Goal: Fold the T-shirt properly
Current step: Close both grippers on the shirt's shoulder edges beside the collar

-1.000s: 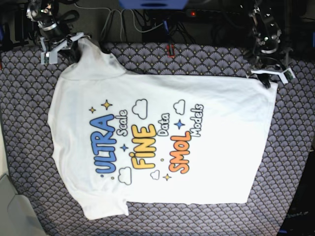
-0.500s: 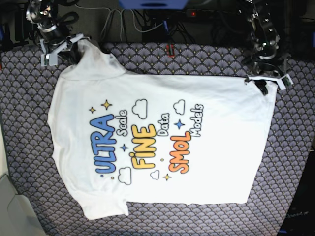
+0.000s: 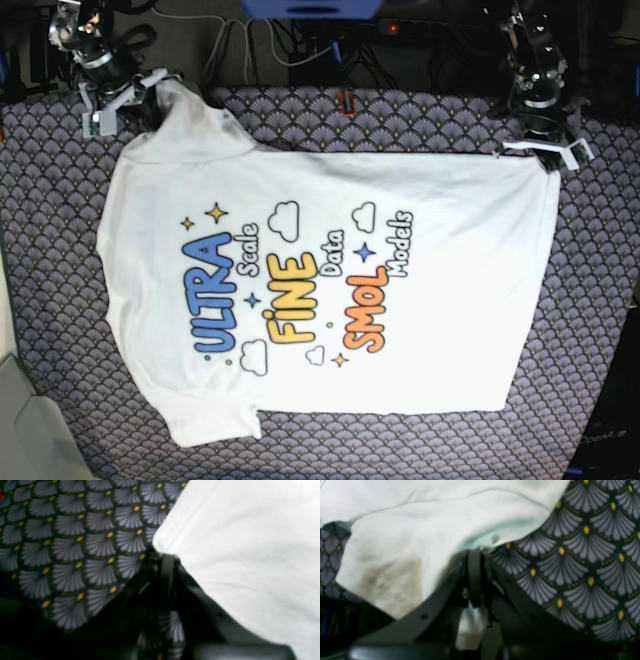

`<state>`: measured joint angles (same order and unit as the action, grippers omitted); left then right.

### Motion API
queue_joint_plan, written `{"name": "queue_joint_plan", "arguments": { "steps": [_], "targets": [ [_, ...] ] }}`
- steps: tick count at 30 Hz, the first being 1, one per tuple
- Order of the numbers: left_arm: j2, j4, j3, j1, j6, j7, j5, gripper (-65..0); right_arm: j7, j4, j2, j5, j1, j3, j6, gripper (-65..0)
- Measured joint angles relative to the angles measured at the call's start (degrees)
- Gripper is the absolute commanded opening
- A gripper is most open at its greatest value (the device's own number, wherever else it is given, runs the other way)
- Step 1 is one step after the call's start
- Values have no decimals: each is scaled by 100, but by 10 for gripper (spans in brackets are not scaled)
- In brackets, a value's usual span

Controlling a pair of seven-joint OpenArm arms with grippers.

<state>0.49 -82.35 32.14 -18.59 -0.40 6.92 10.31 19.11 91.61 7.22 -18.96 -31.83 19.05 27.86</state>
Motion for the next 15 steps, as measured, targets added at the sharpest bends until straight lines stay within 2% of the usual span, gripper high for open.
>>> {"name": "queue_joint_plan", "arguments": {
  "steps": [2, 6, 15],
  "targets": [
    [-2, -162, 0, -96, -2, -13, -22, -645, 59, 35, 164, 74, -17, 17, 192, -650],
    [0, -376, 0, -225, -26, -11, -24, -645, 44, 116, 127, 184, -127, 332, 682, -650],
    [-37, -702, 0, -487, -24, 15, -39, -645, 358, 315, 140, 378, -107, 629, 702, -650]
  ]
}}
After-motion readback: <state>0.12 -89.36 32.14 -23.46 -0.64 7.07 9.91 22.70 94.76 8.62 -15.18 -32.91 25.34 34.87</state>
